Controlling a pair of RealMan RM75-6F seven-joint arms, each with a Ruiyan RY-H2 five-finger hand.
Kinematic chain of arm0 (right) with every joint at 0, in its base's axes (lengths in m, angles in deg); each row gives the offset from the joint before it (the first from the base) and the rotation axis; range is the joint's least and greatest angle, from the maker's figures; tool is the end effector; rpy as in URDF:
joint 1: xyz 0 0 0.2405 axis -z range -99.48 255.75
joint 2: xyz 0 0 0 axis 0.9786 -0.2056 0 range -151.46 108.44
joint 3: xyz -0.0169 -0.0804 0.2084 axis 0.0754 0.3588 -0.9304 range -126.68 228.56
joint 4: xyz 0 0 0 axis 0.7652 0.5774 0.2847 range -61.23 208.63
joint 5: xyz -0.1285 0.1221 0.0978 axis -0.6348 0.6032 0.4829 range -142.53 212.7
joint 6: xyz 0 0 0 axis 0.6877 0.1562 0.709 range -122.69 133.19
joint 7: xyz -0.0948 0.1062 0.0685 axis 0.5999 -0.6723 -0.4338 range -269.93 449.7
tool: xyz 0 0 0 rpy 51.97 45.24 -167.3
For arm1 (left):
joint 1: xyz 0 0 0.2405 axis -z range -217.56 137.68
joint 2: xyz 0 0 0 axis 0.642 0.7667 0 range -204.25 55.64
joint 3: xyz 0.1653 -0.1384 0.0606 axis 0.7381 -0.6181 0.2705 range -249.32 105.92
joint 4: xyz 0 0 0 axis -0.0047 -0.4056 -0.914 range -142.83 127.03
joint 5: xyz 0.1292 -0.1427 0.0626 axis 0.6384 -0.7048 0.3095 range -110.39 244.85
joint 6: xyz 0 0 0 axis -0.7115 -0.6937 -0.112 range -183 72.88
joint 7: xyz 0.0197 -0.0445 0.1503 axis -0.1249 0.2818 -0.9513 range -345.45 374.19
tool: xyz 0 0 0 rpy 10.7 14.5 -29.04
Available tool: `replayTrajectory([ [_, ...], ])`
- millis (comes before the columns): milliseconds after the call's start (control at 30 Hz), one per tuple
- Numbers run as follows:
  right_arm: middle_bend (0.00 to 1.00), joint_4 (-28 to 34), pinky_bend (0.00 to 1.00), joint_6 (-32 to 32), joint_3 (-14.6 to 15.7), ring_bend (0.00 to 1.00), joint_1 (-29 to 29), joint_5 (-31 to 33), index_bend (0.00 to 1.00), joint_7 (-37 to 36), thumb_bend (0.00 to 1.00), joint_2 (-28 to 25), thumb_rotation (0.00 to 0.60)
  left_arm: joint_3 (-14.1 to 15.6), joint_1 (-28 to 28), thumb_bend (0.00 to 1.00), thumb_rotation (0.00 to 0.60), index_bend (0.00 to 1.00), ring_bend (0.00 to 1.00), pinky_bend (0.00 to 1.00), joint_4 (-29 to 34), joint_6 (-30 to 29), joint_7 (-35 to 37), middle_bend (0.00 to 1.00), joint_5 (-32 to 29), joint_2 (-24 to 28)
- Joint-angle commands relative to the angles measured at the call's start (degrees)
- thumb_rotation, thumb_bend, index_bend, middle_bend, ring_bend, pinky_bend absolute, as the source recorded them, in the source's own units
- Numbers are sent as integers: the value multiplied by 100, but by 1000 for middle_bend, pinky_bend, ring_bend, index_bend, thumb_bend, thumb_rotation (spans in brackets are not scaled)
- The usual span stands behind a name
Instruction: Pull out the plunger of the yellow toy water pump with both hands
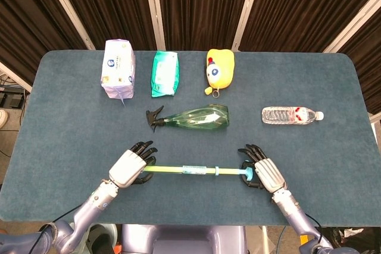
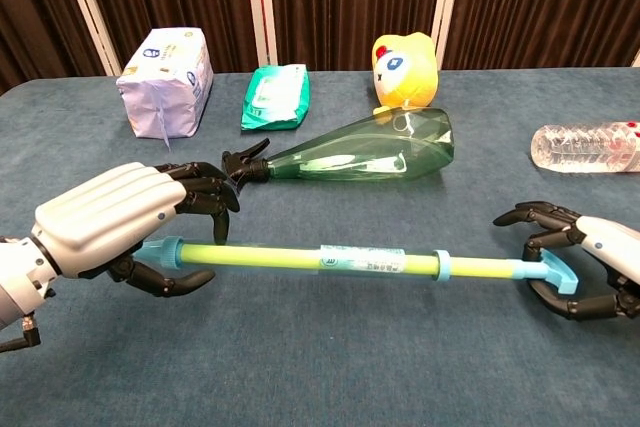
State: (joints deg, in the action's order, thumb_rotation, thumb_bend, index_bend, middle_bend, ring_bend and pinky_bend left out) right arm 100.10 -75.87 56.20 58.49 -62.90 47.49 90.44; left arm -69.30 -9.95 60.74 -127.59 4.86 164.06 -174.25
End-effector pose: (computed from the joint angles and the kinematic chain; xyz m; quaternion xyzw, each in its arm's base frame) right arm -0.2695 -0.2479 -0.0398 0.6633 -0.4523 0.4939 0.3341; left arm -0.1481 0.2464 -0.0526 -0.7849 -0.2482 -0.4420 0.3562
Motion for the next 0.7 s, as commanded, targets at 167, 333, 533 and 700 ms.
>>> replayTrajectory([
  [167,180,-54,46,-95,-131,0,-11,120,746,100,564,-114,600,90,-3,420,600,587,112,223,86,-94,79,242,143,133],
  [333,181,-47,45,-147,-240,0,-41,216,747,133,561,-224,600,145,-11,420,600,588,112,223,79,-116,142,242,198,203],
  [533,180,-30,45,-116,-312,0,-89,291,747,242,557,-373,600,161,-19,420,600,588,112,223,68,-179,191,242,246,298],
  [700,181,-44,45,-97,-412,0,-117,392,746,299,557,-484,600,192,-44,420,600,588,112,223,98,-262,216,242,303,404],
])
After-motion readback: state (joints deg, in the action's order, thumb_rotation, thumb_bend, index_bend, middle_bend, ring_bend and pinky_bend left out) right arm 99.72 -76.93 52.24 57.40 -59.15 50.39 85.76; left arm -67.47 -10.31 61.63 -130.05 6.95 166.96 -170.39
